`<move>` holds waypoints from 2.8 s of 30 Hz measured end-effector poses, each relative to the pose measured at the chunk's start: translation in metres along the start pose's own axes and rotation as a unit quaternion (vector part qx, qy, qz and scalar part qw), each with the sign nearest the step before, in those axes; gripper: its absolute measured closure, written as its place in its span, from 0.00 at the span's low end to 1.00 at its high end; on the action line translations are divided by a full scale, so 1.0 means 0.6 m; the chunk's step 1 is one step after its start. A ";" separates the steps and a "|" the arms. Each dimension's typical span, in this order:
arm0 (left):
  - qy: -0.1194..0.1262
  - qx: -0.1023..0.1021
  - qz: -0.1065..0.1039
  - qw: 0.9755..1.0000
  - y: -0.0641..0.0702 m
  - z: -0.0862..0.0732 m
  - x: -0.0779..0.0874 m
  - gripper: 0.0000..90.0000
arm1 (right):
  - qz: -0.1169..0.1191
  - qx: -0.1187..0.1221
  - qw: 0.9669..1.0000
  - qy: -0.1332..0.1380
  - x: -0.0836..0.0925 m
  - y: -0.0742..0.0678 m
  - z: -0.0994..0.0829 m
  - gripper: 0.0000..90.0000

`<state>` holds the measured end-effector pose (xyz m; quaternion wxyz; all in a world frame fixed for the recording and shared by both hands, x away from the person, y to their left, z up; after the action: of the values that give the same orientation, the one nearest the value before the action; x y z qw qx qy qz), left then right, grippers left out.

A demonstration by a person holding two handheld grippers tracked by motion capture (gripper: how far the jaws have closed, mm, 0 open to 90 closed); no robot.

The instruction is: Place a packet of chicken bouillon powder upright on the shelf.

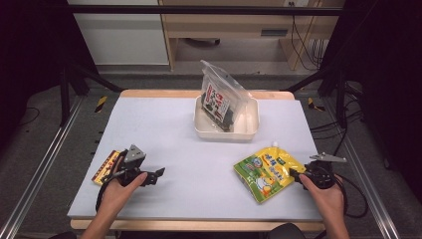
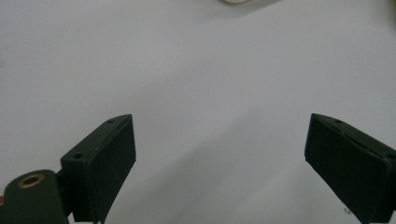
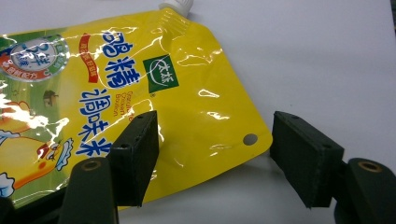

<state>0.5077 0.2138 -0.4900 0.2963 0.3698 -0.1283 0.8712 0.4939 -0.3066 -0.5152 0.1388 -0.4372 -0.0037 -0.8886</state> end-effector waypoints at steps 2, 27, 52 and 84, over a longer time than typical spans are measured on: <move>0.000 0.000 0.000 1.000 0.000 0.000 0.000 0.10 | 0.001 0.000 1.000 -0.002 -0.001 -0.001 0.000 0.37; -0.001 -0.002 -0.001 1.000 0.001 0.000 0.000 0.10 | 0.016 0.007 1.000 -0.002 0.009 -0.034 0.016 0.43; 0.002 -0.002 0.000 1.000 -0.001 0.001 0.002 0.10 | 0.012 0.032 0.998 0.060 0.069 -0.069 0.131 1.00; 0.013 -0.002 -0.007 1.000 -0.005 0.007 0.015 0.10 | 0.096 0.211 0.968 0.100 0.156 -0.248 0.239 1.00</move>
<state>0.5067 0.2181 -0.4805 0.3048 0.3588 -0.1235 0.8736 0.5138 -0.1682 -0.3370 0.3119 -0.3053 -0.1351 -0.8895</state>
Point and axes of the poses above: each handheld gripper's, and its own axes: x roughly backward along the jaws, z roughly out of its top, y roughly to its right, the point moved 6 cm from there along -x, roughly forward along the jaws, and after that the axes turned 7 degrees about -y, right-handed, at the moved point
